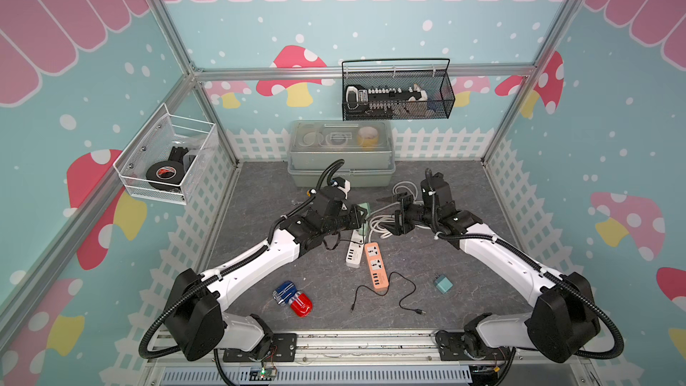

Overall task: Charge the electric shaver
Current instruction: Insert the plug into the socket.

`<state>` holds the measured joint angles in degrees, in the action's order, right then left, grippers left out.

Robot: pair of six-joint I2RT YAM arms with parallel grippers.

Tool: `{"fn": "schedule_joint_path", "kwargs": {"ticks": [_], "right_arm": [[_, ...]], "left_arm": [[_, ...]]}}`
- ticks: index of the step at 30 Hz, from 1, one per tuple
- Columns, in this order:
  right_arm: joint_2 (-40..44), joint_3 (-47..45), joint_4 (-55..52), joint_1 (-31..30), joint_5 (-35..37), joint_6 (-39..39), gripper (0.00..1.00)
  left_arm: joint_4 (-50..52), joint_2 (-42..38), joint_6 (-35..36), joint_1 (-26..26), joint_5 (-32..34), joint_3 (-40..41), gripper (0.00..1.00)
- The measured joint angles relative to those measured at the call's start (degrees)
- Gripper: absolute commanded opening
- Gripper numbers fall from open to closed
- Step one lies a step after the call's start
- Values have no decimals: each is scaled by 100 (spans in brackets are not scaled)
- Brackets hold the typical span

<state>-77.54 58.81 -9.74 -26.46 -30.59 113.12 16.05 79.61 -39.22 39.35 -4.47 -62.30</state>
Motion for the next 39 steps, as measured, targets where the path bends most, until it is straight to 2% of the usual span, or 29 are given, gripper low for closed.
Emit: {"fn": "schedule_joint_path", "kwargs": {"ticks": [4,12,14,19,24,28,32,39], "right_arm": [[4,313,-654,225,87,-841,74],[-531,2009,-2446,363,264,-3823,73],[-584,2085,-2820,363,315,-4524,73],[-715,2085,-3541,348,374,-5661,72],[-798,2041,-3735,232,295,-6435,67],[-496,1547,-3397,168,103,-6885,67],[157,909,-3143,166,144,-7128,70],[1766,0,-2625,170,468,-7101,71]], "left_arm": [[688,-98,83,-70,61,-197,0],[3029,-15,577,-393,280,-1412,0],[3703,142,723,-450,404,-1742,0],[4870,925,953,-483,446,-2216,0],[5292,1950,1067,-269,345,-2822,0],[5316,2610,1226,83,363,-3477,0],[5311,3112,1292,234,382,-3829,0],[5311,3735,1377,236,538,-4019,0]]}}
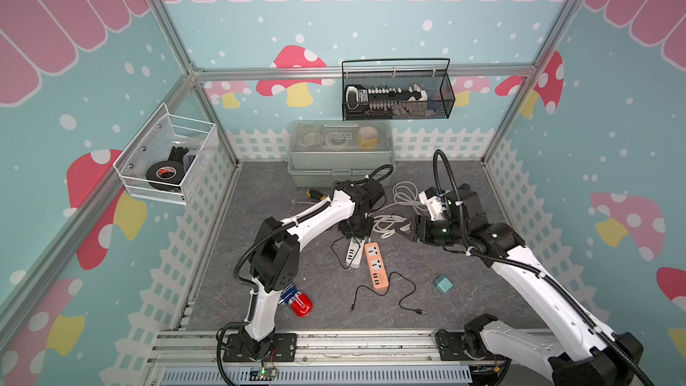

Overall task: Charge the electric shaver
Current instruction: Insert the plug into the socket.

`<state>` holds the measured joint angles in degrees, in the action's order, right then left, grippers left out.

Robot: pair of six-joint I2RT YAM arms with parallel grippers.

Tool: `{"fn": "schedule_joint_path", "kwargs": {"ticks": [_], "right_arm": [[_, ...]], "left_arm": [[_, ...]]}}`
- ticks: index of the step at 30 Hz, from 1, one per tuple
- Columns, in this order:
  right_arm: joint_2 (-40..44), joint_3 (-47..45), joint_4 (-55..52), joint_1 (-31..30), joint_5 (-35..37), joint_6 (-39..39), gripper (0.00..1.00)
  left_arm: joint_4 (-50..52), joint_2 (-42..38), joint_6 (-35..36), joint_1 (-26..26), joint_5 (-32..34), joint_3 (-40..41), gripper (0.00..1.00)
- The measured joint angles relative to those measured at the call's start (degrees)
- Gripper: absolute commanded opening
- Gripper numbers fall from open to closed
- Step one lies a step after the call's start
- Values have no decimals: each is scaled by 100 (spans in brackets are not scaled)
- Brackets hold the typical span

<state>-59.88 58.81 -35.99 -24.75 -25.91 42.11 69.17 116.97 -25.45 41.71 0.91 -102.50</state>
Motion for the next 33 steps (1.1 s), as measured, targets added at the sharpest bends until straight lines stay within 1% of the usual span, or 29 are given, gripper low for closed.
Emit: {"fn": "schedule_joint_path", "kwargs": {"ticks": [4,12,22,33], "right_arm": [[251,-79,48,28,103,57,71],[238,-122,44,74,212,127,71],[238,-197,46,116,247,197,71],[275,-323,46,153,269,260,71]], "left_arm": [[7,140,42,22,0,-61,0],[0,295,37,70,-22,-205,0],[24,295,11,79,-116,-205,0],[155,295,-9,144,-37,-199,0]]}}
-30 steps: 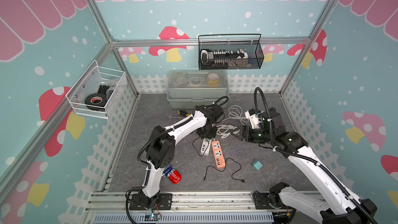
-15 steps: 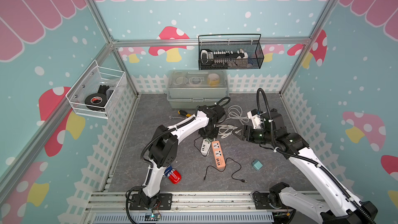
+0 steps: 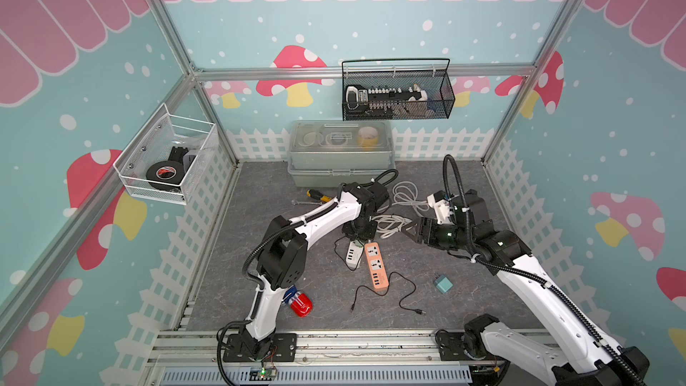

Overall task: Charge the electric shaver
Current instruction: Insert the plug into the socket.

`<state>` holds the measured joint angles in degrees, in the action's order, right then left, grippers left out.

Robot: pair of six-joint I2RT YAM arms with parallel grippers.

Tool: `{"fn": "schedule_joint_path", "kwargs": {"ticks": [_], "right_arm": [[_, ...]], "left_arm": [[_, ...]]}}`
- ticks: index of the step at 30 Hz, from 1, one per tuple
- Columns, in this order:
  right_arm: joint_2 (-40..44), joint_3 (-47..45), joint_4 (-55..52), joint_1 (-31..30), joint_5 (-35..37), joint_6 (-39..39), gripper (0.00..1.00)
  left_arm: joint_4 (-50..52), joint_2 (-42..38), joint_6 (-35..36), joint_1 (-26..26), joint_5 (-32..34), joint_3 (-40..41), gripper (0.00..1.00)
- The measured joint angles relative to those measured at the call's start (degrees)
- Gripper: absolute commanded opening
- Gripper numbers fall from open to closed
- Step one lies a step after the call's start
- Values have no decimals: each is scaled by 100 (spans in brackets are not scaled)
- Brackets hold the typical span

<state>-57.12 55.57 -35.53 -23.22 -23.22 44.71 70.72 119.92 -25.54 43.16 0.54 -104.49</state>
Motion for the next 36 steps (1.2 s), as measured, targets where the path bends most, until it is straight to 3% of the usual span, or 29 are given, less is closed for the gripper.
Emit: {"fn": "schedule_joint_path", "kwargs": {"ticks": [27,36], "right_arm": [[11,-61,48,33,9,155,71],[33,-85,59,37,11,199,71]], "left_arm": [[743,820,-175,4,103,-1008,0],[590,787,-254,-111,-155,-776,0]]}}
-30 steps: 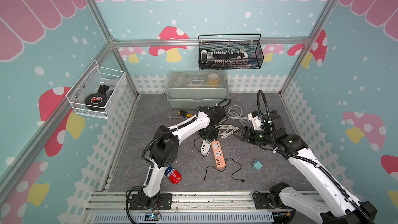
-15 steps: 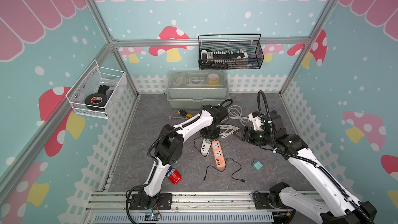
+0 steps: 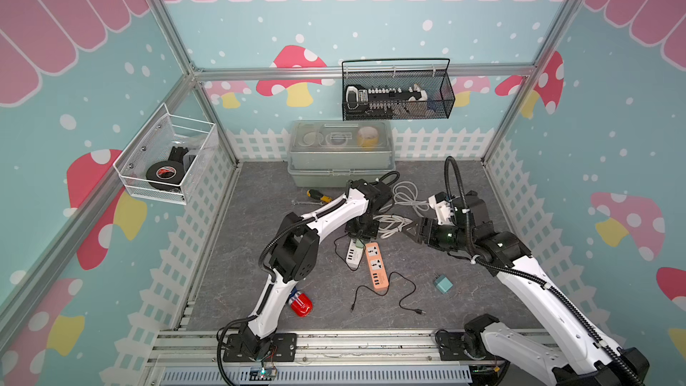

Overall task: Charge the electric shaver
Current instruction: Insert the plug into the socket.

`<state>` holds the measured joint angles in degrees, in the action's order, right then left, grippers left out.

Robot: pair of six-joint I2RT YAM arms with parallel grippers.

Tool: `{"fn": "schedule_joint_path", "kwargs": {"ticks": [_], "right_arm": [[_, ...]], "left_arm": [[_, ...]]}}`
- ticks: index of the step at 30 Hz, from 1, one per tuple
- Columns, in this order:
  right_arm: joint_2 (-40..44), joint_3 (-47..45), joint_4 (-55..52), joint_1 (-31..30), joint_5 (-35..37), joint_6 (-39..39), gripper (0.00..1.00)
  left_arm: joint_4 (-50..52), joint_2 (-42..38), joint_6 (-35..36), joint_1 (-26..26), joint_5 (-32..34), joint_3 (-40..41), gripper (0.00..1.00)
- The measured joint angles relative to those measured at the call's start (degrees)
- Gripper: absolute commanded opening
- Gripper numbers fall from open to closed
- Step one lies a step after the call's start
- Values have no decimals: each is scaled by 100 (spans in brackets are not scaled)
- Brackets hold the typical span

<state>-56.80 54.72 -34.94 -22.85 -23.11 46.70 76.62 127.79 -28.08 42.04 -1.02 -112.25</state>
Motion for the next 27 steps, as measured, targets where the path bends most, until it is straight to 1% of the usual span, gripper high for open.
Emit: {"fn": "schedule_joint_path", "kwargs": {"ticks": [7,8,10,13,18,22,27], "right_arm": [[-2,-2,44,0,0,11,72],[-4,-2,50,0,0,13,72],[-17,-2,76,4,0,15,72],[-39,-2,94,4,2,31,74],[-44,-2,98,4,24,52,75],[-44,-2,103,4,61,57,75],[-44,-2,90,4,153,55,75]], "left_arm": [[-103,-59,28,-39,-111,94,0],[-98,-55,28,-39,-111,85,2],[-72,-48,24,-33,-107,57,18],[-59,-50,7,-20,-92,44,34],[-179,15,-72,13,-94,96,45],[-186,-103,-164,42,-96,96,54],[-190,-579,-258,42,-184,107,59]]}}
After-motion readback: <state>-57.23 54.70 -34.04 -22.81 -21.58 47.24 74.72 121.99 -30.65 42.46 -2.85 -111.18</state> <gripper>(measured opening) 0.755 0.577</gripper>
